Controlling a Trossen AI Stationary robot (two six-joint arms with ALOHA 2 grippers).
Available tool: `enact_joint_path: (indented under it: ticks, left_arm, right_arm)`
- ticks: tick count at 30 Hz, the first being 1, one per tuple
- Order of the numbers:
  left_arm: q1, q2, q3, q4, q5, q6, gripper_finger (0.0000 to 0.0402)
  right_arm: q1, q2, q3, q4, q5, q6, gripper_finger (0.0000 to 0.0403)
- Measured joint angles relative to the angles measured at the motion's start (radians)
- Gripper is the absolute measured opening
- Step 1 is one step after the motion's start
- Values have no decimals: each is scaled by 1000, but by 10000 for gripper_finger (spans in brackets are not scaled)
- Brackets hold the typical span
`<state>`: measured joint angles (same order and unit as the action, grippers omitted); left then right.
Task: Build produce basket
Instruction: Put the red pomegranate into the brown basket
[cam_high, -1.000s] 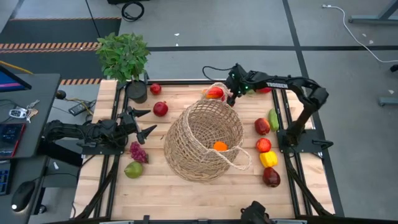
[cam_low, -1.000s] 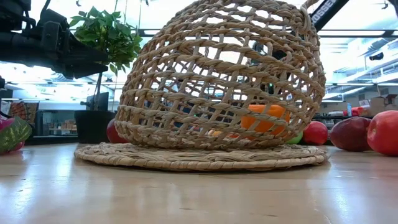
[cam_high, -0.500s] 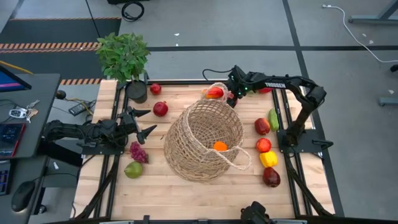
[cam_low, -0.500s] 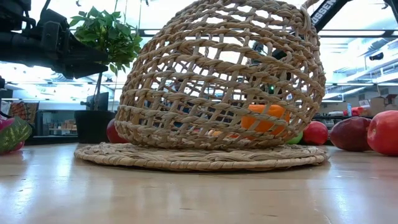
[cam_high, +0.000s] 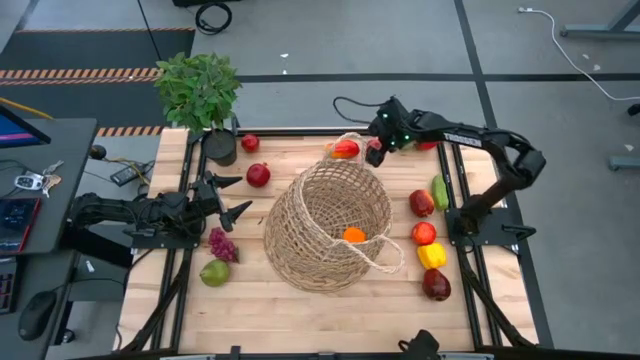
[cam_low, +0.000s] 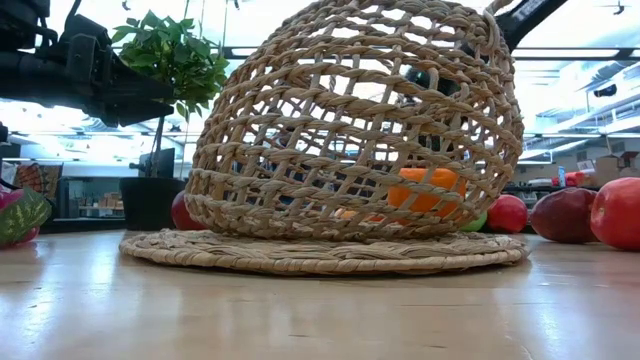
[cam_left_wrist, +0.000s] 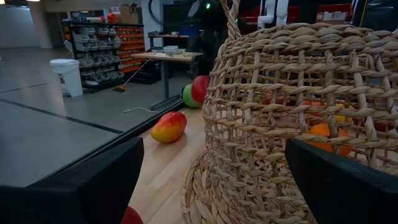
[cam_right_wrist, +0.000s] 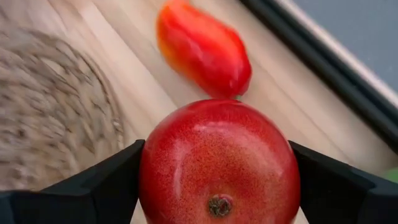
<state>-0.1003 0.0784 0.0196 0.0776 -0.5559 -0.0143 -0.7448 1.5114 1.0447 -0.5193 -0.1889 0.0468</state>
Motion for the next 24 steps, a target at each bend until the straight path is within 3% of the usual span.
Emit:
enact_joint_path:
  ticks: [11,21,24]
  left_arm:
    - [0,0,0,0,0,0,398]
    - [0,0,0,0,0,0,398]
    - [0,0,0,0,0,0,398]
  right_arm:
    - [2,-241,0,7,-113,214,360]
    - [37,-468,0,82,-86,407,360]
    - [51,-519,0,153,-129,477,360]
